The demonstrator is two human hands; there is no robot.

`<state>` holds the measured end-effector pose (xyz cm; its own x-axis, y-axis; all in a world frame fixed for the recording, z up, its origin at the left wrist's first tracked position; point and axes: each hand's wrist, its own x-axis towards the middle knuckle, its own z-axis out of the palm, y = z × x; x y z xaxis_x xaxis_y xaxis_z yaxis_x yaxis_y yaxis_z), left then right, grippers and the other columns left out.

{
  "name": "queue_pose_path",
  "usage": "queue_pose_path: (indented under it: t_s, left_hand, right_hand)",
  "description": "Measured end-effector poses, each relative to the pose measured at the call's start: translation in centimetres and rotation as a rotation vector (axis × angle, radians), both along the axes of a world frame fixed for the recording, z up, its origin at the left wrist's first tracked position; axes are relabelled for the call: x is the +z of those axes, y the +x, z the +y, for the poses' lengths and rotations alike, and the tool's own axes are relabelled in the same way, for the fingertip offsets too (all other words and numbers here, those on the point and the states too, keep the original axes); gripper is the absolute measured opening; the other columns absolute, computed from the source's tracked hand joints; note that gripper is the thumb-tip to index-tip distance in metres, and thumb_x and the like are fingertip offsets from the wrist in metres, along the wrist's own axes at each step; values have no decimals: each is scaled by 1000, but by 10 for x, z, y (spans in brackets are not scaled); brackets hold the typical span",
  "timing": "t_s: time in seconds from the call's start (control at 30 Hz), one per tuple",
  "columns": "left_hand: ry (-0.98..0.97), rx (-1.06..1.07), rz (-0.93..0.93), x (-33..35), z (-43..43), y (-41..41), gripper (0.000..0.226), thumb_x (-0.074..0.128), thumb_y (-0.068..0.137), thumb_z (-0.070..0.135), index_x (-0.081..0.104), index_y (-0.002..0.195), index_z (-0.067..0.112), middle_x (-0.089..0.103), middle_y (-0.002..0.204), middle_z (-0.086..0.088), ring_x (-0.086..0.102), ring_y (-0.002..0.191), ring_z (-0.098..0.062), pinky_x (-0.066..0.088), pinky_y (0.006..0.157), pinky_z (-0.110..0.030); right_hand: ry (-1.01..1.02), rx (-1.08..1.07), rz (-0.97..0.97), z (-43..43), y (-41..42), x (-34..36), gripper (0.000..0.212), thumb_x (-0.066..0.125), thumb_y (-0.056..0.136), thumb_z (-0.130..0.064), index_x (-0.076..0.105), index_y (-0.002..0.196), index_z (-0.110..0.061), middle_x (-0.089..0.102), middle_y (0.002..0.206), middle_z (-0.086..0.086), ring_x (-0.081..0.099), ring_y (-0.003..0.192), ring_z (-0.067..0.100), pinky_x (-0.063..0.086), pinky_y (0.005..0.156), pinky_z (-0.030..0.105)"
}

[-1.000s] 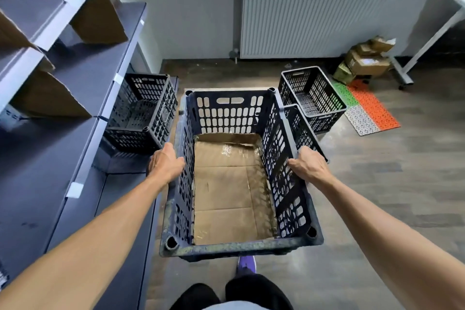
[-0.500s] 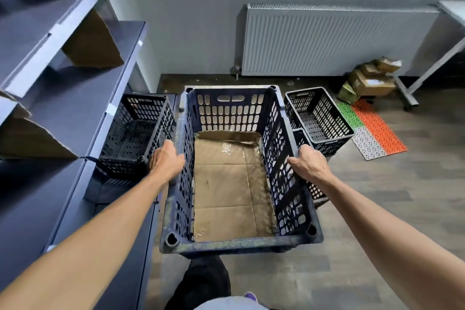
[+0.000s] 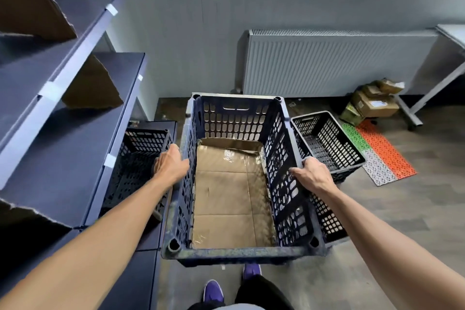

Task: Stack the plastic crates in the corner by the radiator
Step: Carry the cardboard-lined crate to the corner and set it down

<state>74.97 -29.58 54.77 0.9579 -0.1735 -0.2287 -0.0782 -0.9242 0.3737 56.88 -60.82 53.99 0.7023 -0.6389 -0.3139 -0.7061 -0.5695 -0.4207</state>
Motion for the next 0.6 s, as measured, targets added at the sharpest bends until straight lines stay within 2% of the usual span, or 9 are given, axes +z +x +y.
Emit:
queue_pose_path:
  t_s: [0.07, 0.23, 0.37, 0.5, 0.6]
  left_hand:
    - [13, 1, -2, -2, -8, 22, 22, 57, 90, 28, 43, 92, 11, 55, 85, -9, 53, 77, -30, 38, 60, -33]
    - [52, 23, 6, -7, -35, 79, 22, 58, 89, 29, 44, 92, 12, 55, 83, -8, 54, 76, -29, 37, 58, -34]
    - [44, 84, 40, -10, -57, 118, 22, 58, 87, 29, 45, 91, 12, 56, 85, -8, 55, 77, -29, 38, 59, -34]
    - [41, 137, 54, -11, -74, 149, 25, 59, 87, 31, 46, 93, 10, 57, 87, -9, 56, 79, -31, 40, 62, -35]
    - [36, 167, 58, -9, -85, 167, 25, 61, 87, 30, 45, 91, 11, 57, 86, -9, 55, 77, -30, 37, 59, -35]
  right_hand:
    - [3, 1, 0, -10, 23, -3, 29, 60, 90, -30, 40, 76, -15, 51, 76, 4, 43, 66, 20, 41, 62, 37]
    - [30, 43, 0, -46, 91, -11, 29, 61, 87, -36, 57, 87, -7, 67, 84, 10, 67, 79, 31, 55, 71, 42]
    - [55, 102, 16, -81, 152, -14, 32, 62, 86, -38, 63, 82, -6, 71, 80, 10, 68, 74, 28, 55, 69, 35]
    - [28, 182, 49, -107, 203, -9, 34, 63, 85, -39, 53, 65, -13, 67, 70, 9, 64, 64, 26, 50, 61, 32]
    - [14, 200, 56, -121, 234, -4, 35, 64, 87, -37, 54, 65, -12, 67, 68, 8, 64, 64, 26, 47, 60, 32]
